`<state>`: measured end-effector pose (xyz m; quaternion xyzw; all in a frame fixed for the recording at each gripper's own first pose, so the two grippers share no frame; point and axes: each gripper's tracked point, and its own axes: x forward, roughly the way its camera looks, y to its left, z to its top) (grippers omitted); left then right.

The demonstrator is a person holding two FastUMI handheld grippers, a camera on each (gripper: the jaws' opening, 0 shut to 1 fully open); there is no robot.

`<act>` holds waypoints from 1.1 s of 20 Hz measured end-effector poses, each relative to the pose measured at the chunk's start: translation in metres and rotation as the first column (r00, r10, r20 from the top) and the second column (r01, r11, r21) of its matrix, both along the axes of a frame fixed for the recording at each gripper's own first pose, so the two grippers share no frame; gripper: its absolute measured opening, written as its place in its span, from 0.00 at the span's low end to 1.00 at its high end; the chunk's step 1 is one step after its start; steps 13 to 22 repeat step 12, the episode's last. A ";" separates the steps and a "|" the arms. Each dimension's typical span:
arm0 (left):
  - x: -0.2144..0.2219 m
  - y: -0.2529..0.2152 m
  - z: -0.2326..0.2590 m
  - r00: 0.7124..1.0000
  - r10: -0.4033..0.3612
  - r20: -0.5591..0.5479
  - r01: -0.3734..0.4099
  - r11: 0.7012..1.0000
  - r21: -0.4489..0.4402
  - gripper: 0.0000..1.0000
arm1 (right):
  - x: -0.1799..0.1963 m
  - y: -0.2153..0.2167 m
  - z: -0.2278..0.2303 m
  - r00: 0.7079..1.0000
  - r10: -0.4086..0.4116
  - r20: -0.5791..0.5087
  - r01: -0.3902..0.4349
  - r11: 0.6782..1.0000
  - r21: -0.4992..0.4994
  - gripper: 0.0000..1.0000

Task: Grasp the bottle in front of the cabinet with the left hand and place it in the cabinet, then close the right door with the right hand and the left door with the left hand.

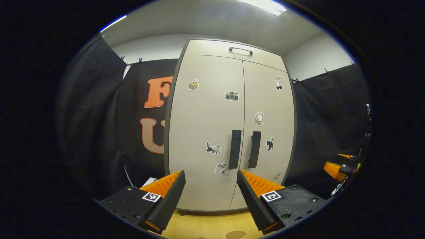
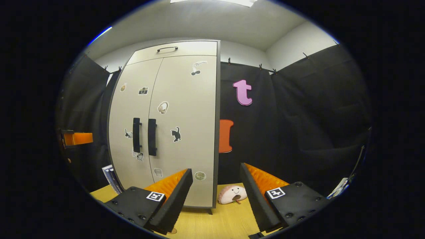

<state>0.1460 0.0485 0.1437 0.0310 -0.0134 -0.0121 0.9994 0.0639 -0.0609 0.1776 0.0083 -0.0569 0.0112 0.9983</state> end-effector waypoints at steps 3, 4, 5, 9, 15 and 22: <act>-0.002 0.001 0.005 1.000 0.004 0.010 -0.004 1.000 0.011 0.95 | -0.002 0.000 0.000 1.000 -0.001 0.002 0.001 1.000 0.001 0.89; -0.003 0.000 0.006 1.000 0.004 0.013 -0.004 1.000 0.013 0.97 | -0.001 0.000 -0.001 1.000 -0.001 -0.001 0.001 1.000 0.000 0.95; -0.004 0.000 0.007 1.000 0.004 0.017 -0.004 1.000 0.015 0.97 | -0.002 0.001 -0.001 1.000 0.000 -0.004 0.000 1.000 -0.001 0.95; -0.006 0.002 0.009 1.000 0.005 0.021 -0.005 1.000 0.006 0.97 | -0.001 0.004 0.001 1.000 0.003 -0.002 -0.003 1.000 -0.001 0.95; -0.007 0.007 0.010 1.000 0.014 0.025 -0.014 1.000 -0.001 0.97 | 0.000 0.007 0.004 1.000 0.007 0.004 -0.007 1.000 -0.007 0.95; -0.007 0.007 0.010 1.000 0.014 0.025 -0.014 1.000 -0.001 0.97 | 0.000 0.007 0.004 1.000 0.007 0.004 -0.007 1.000 -0.007 0.95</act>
